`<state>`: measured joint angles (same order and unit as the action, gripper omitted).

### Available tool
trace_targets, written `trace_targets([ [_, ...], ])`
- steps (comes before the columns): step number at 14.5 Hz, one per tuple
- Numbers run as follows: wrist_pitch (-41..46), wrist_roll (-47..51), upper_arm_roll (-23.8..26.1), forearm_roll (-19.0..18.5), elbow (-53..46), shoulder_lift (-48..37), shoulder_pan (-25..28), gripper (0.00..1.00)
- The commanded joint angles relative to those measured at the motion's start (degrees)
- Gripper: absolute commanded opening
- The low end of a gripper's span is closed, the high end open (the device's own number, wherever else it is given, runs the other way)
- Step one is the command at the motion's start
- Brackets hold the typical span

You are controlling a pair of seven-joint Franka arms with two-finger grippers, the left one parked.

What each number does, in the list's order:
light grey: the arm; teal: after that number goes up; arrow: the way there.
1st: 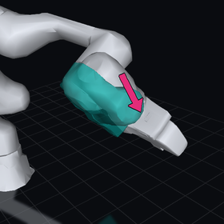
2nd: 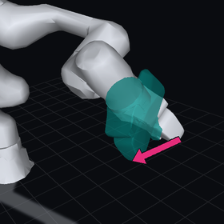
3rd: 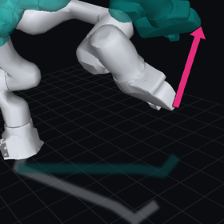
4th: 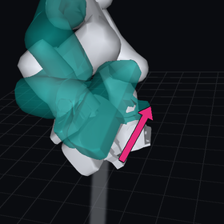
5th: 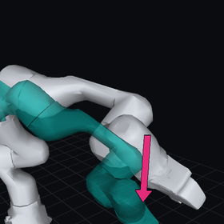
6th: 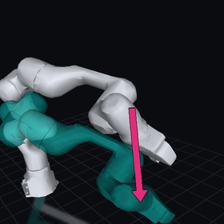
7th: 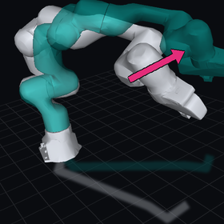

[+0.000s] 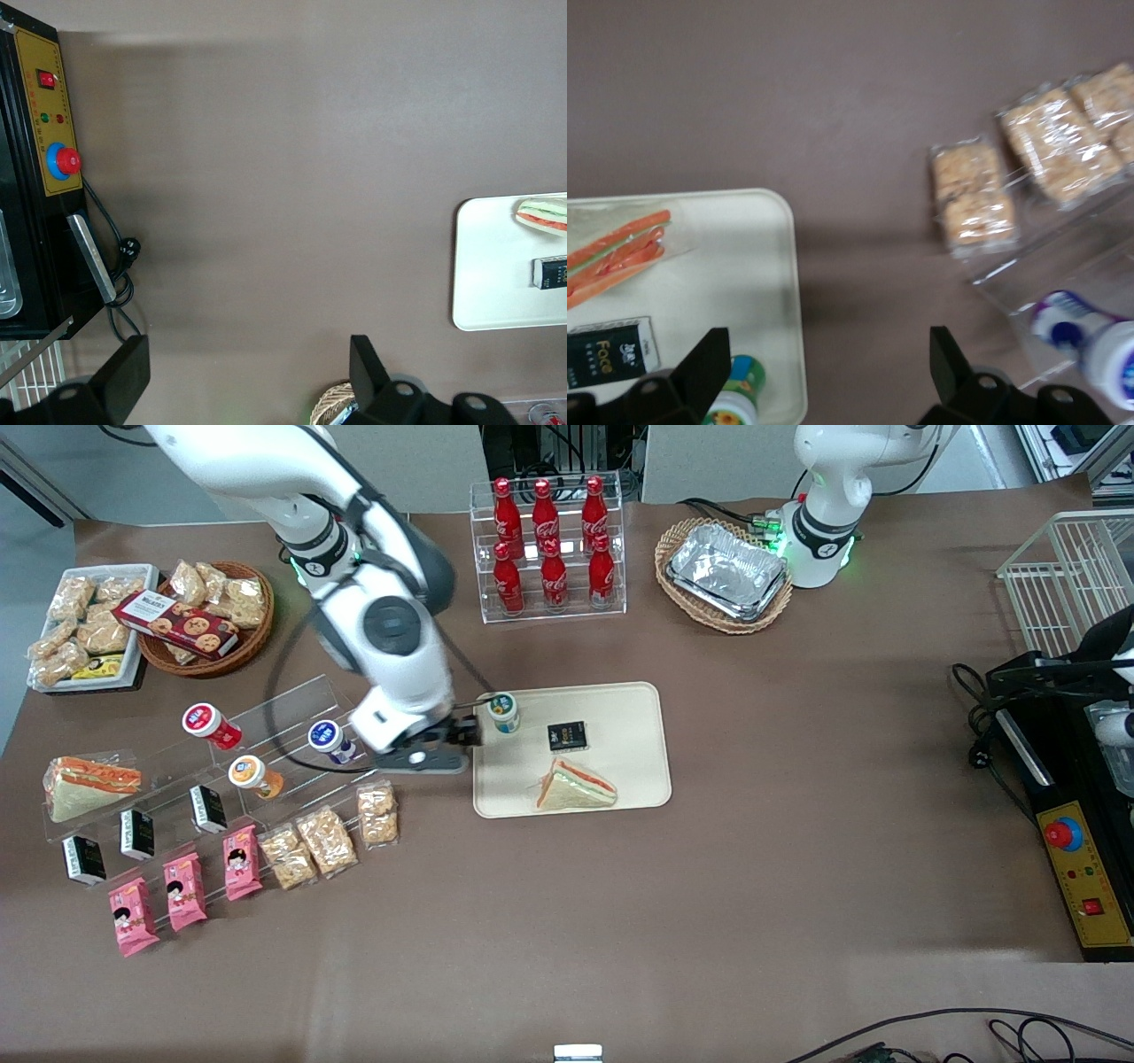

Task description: Place green gum on tray

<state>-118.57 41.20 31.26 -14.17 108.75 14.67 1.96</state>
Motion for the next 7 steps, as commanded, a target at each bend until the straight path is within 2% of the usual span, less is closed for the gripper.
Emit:
trace_targets([
  [1,5.7,-15.2,-2.3,6.2,0.1,-10.6,-7.3,1.0],
  [4,9.9,-24.6,-13.4,7.0,-0.9,-15.5,-6.5,1.0],
  [7,18.1,-34.2,-23.5,11.4,-6.7,-16.6,-6.2,1.0],
])
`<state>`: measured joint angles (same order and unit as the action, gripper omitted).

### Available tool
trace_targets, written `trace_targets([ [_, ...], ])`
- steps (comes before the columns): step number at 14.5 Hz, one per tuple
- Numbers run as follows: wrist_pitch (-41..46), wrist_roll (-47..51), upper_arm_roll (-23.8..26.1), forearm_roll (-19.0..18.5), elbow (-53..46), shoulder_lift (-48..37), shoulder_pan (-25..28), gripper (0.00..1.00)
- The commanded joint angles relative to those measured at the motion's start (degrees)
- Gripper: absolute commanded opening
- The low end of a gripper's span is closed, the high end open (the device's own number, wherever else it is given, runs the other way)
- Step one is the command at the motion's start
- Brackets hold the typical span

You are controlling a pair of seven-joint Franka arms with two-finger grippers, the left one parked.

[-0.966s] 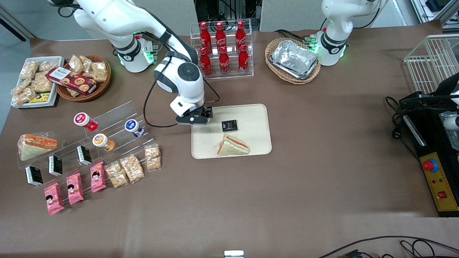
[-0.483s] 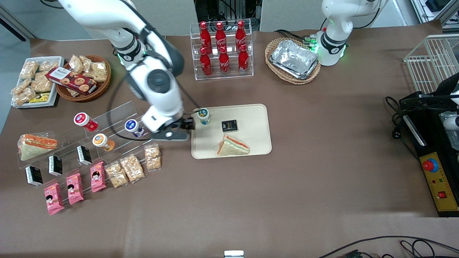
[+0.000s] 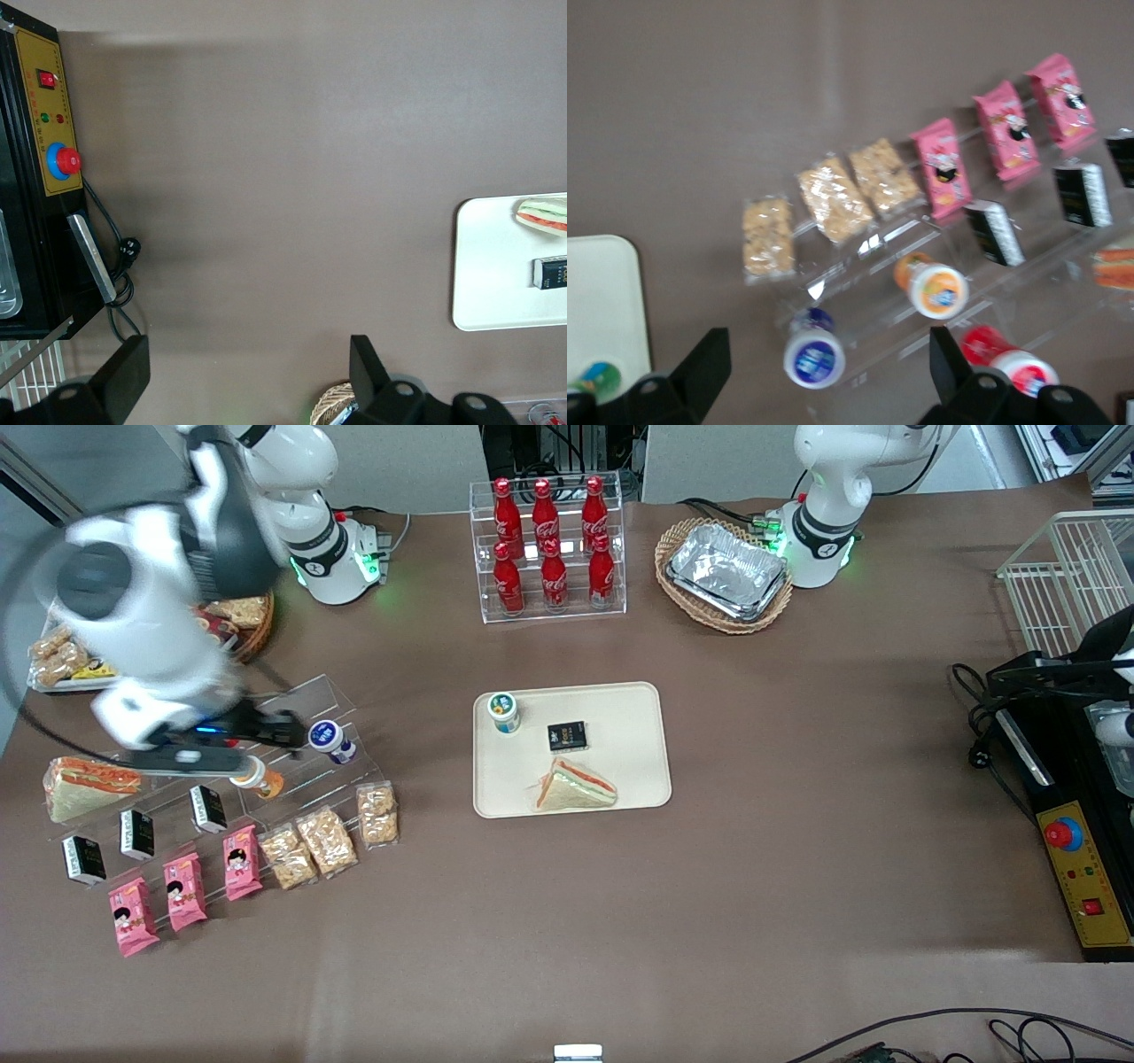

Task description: Place green gum on tray

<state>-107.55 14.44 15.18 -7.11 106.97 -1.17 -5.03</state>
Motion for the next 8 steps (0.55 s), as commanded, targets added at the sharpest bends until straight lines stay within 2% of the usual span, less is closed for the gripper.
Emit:
trace_targets([
  [1,9.8,-10.3,-10.4,4.5,-7.3,-0.7,1.0,1.0],
  [3,11.2,-15.2,-13.7,4.5,-9.6,-0.8,1.0,1.0],
  [8,14.6,-15.7,-16.8,4.6,-11.7,-1.6,1.1,1.0],
])
